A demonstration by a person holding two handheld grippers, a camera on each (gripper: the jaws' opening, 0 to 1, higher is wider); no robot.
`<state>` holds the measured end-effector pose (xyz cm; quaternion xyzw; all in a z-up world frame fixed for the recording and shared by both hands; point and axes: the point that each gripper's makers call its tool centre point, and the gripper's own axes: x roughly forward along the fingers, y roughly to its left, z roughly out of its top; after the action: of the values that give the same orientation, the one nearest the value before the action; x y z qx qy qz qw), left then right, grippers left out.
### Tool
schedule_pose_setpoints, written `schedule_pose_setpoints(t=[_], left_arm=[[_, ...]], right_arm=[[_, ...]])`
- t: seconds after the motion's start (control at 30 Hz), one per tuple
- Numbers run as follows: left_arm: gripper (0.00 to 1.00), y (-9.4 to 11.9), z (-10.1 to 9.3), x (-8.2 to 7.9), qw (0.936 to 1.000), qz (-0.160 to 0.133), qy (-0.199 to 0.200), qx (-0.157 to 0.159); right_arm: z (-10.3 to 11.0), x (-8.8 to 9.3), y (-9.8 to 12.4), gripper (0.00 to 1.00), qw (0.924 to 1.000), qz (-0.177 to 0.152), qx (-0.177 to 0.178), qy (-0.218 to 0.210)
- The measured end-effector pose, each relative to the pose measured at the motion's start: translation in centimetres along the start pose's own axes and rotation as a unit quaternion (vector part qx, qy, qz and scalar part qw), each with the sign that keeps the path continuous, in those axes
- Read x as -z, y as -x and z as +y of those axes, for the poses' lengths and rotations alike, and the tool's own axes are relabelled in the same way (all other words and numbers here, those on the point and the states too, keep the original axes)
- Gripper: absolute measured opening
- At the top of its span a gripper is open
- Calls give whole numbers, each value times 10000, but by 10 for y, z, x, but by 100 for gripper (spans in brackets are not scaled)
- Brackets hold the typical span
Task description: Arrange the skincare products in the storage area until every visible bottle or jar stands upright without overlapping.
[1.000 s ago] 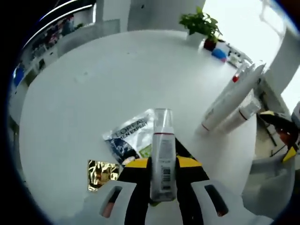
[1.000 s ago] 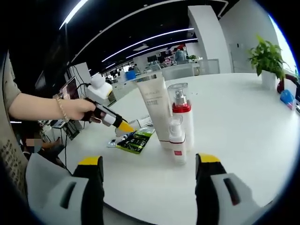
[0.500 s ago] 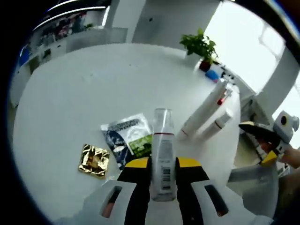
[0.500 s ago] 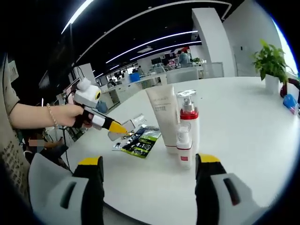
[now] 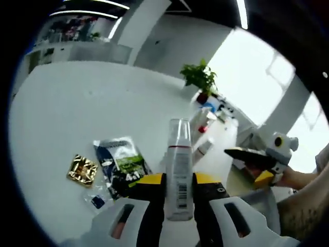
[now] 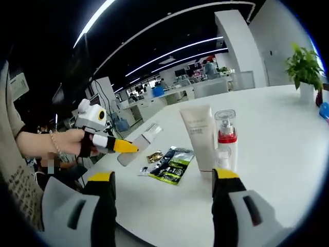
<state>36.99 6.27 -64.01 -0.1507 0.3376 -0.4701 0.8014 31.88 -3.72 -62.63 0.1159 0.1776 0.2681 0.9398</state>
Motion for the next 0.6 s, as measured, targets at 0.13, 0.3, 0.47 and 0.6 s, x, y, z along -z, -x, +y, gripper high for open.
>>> schedule_pose_setpoints(t=[0.13,0.3,0.47,0.6], left_arm=[[16,10,-8,7,9999,-101,72,85],[16,20,-27,13,9989,-237,181,367],[16,29,-51,9,9954,-448,319,787],[16,37,-70,7,9920,-539,321,1097]], right_arm=[[16,-7,-4,72,9991,-113,-349,-212],[36,-16,-8,66,9959,-250,-762,-419],[56,-25,-10,57,9906,-334,-1187,-587],[73,-35,-9,54,9822,-467,-1586,-888]])
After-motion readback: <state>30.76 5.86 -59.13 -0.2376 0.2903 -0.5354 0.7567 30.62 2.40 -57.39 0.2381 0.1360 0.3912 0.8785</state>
